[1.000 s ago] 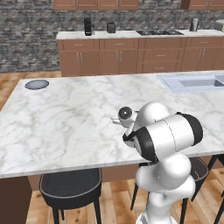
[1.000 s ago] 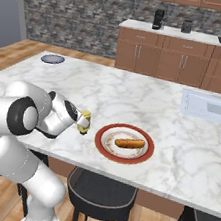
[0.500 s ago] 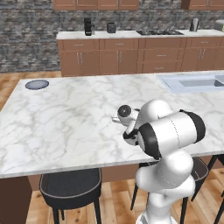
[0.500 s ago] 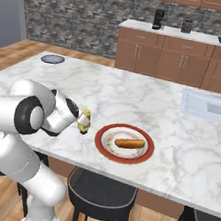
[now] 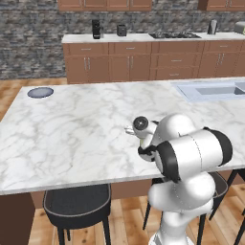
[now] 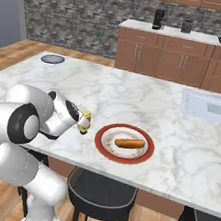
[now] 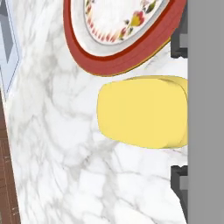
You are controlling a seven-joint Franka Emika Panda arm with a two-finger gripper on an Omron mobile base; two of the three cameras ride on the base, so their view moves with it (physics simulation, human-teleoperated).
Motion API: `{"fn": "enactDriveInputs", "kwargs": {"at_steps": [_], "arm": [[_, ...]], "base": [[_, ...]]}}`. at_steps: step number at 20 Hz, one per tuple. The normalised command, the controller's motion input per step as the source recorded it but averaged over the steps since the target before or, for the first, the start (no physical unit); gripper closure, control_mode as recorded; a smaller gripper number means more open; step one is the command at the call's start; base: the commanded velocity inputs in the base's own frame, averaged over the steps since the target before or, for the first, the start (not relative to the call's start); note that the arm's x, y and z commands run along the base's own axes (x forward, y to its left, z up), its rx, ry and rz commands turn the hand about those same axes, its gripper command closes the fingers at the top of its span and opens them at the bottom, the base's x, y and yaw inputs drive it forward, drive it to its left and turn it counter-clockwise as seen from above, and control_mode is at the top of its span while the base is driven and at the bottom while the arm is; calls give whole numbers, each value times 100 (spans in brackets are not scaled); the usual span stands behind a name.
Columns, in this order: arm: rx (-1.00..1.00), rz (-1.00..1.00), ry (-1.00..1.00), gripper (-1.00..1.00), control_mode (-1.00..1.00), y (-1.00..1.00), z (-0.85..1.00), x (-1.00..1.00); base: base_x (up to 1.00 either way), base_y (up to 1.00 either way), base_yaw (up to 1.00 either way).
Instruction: Move the hot dog bun to the plate on the dining table and place the condiment next to that plate. Then navigate to the fridge and take the sausage and place it on the plate as well.
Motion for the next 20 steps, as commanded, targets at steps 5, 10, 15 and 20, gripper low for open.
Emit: {"fn": "enactDriveInputs", "kwargs": {"at_steps": [5, 10, 15, 20], "arm": [[-1, 0, -1, -100, -100, 0, 50, 0], [-1, 0, -4, -100, -100, 1, 92, -12], [0, 0, 0, -100, -100, 0, 100, -11], [0, 0, 2, -100, -100, 3, 100, -20]], "base": [[0, 0, 0], [0, 0, 0], [0, 0, 0], [0, 0, 0]]}}
